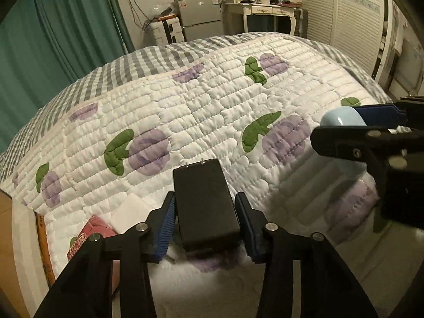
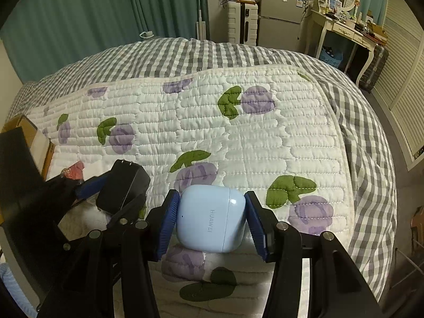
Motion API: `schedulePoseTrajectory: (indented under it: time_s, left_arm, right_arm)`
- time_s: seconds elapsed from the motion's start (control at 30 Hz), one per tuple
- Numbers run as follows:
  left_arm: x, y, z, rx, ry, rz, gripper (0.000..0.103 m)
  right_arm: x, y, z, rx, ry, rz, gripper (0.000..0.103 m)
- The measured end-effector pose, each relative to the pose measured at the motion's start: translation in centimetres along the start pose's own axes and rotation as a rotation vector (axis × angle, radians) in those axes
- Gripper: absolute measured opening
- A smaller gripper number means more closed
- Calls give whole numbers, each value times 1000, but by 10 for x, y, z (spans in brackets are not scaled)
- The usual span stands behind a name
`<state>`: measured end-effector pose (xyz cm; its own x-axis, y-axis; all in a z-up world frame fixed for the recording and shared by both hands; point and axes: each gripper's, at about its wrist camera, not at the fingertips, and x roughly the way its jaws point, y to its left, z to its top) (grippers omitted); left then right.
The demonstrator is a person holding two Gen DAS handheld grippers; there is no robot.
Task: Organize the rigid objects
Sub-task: 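Grasp the black charger with the left tool while the right tool holds the earbud case, then carry the black charger and earbud case over the box and open both tools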
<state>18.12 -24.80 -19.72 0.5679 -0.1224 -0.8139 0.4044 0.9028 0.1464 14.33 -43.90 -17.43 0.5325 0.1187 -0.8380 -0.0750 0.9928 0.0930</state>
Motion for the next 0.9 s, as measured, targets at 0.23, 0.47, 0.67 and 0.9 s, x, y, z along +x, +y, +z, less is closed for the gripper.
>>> schedulePoseTrajectory:
  time_s: [0.23, 0.47, 0.67, 0.9]
  left_arm:
    - [-39, 8, -3, -19, -44, -46, 39]
    - [-104, 28, 5, -16, -126, -60, 39]
    - [-169, 70, 12, -38, -223, -36, 39]
    - [-224, 131, -1, -65, -295, 8, 39]
  right_arm:
    - [-27, 7, -2, 3, -61, -12, 50]
    - [-73, 28, 2, -6, -143, -2, 50]
    - [-116, 60, 11, -26, -201, 16, 50]
    - [-162, 130, 27, -119, -264, 33, 50]
